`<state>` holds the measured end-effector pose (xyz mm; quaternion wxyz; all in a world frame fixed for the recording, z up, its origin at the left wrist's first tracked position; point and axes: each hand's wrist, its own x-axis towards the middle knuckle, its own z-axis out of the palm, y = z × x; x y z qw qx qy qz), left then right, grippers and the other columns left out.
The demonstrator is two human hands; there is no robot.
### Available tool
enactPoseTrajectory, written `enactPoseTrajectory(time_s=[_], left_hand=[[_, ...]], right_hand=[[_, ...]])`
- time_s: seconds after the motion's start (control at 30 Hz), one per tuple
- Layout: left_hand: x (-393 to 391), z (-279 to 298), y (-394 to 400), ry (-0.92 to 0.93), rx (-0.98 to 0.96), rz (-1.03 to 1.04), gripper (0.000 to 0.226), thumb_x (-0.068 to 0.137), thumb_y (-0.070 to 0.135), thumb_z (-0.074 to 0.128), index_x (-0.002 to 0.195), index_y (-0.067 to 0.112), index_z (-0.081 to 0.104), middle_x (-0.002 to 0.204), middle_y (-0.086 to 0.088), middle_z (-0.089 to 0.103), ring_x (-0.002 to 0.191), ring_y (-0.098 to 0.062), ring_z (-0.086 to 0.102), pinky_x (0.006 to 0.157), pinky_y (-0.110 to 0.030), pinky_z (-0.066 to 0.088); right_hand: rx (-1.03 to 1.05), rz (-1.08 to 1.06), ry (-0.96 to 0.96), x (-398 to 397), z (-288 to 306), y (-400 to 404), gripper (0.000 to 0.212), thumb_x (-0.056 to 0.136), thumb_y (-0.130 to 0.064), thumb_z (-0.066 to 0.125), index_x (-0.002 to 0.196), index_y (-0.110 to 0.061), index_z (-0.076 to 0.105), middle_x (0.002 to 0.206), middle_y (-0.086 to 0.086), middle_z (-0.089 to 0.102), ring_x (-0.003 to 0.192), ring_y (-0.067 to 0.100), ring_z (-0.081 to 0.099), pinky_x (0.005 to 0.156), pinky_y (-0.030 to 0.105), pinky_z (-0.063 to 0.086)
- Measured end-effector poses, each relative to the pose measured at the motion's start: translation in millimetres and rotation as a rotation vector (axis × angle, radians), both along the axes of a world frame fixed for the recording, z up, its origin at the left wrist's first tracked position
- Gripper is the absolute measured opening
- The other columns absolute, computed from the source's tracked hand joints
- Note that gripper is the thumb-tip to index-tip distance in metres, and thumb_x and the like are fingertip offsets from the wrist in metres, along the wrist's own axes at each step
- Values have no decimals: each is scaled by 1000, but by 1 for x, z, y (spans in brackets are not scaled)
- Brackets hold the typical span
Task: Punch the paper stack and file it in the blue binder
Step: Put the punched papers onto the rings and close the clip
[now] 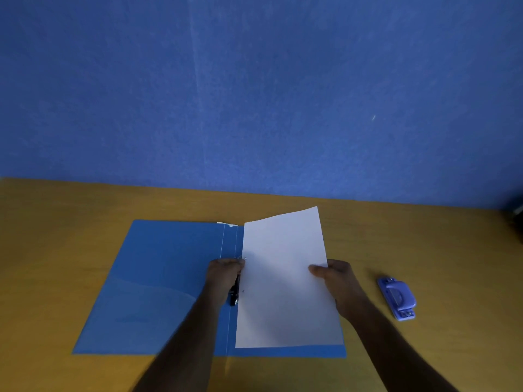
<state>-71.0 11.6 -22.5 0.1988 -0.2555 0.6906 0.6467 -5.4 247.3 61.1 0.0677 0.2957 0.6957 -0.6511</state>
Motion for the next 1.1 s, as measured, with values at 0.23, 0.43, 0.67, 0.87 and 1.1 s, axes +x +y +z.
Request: enactPoseTrajectory(time_s=[0.23, 0.43, 0.67, 0.87, 1.1], left_hand=[[1, 11, -6, -4, -100, -134, 5, 77, 9, 78, 81, 8, 76, 72, -10, 66, 54, -17, 54, 52, -22, 43], [0, 20, -15, 1, -287, -384, 21, 71, 4, 83, 89, 8, 74, 80, -7, 71, 60, -12, 61, 39, -15, 39], [5, 13, -14, 113, -421, -413, 26, 58, 10, 92, 76, 11, 73, 74, -4, 74, 66, -16, 72, 63, -32, 62], [12, 9, -14, 209, -516, -414, 26, 55, 16, 92, 70, 13, 71, 74, 2, 72, 69, -12, 70, 66, -29, 60], [17, 5, -15, 250, -566, -414, 27, 57, 25, 91, 68, 16, 68, 68, 8, 68, 64, -6, 64, 56, -21, 50]], right_hand=[[38, 19, -16, 1, -2, 7, 11, 88, -4, 66, 94, -1, 74, 89, 16, 78, 82, 38, 75, 82, 56, 59], [46, 38, -36, 3, -3, 5, 13, 90, -8, 64, 98, -5, 74, 92, 13, 78, 82, 34, 76, 80, 54, 60], [124, 50, -56, 1, -13, 10, 12, 91, -10, 63, 97, -7, 74, 91, 11, 78, 82, 32, 75, 72, 43, 61], [272, 40, -101, -1, -44, 16, 9, 86, -9, 70, 89, -4, 76, 82, 10, 76, 73, 26, 73, 63, 29, 54], [852, 260, -201, -1, -62, 16, 20, 82, -33, 73, 88, -14, 67, 81, 1, 68, 75, 18, 63, 65, 27, 48]])
